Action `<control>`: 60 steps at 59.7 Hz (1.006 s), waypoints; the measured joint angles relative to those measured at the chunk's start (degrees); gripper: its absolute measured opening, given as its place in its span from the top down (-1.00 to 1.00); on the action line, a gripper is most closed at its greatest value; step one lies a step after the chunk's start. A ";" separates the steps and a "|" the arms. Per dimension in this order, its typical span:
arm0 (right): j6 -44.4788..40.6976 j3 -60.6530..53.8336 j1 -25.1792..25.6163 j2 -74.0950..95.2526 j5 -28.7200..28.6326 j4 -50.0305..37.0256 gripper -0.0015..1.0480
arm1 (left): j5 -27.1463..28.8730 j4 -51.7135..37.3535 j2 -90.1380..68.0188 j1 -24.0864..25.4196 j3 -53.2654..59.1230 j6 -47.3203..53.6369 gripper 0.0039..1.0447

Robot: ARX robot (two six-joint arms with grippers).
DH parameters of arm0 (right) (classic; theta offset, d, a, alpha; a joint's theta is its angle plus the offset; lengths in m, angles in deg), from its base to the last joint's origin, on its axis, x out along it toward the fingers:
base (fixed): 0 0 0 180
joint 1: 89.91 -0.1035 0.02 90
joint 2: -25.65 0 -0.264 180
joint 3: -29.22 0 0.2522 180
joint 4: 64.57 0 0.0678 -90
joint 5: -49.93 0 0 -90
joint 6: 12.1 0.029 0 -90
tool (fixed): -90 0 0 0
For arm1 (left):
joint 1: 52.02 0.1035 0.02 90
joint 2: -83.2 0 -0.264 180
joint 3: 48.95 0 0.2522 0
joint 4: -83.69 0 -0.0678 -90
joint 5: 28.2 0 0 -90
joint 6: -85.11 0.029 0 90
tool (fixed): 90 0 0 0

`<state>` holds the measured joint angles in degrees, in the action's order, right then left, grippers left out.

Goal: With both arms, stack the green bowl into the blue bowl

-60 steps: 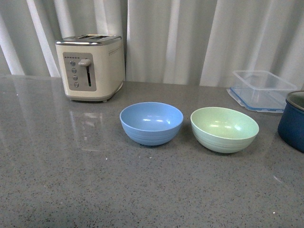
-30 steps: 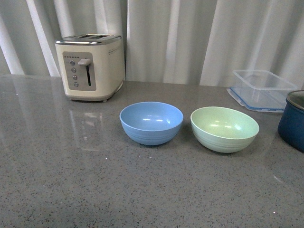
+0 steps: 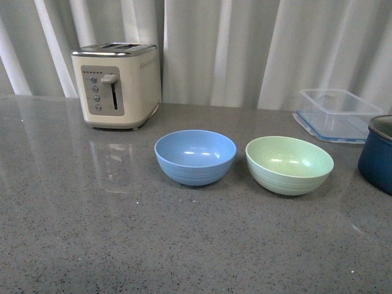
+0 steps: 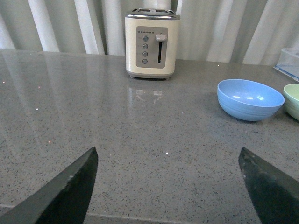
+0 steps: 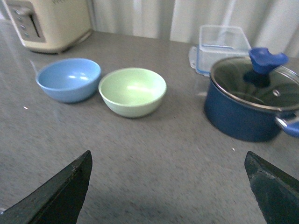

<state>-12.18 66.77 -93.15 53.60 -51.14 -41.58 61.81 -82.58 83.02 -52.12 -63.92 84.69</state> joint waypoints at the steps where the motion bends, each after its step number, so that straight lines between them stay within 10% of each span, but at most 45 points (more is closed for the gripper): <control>1: 1.97 2.84 -0.33 3.69 -1.99 0.81 -0.81 | 0.00 0.00 0.02 0.00 0.00 0.02 -0.91; 14: 21.42 23.37 -5.40 37.55 -2.99 1.81 -0.81 | 0.00 0.00 -0.02 0.00 0.00 0.13 -0.88; 60: 20.24 50.25 -2.45 82.29 14.86 1.77 -0.78 | 0.00 0.00 0.00 0.00 0.00 0.13 -0.88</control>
<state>8.06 117.02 -95.60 135.89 -36.28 -39.81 61.81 -82.58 83.02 -52.12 -63.92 84.82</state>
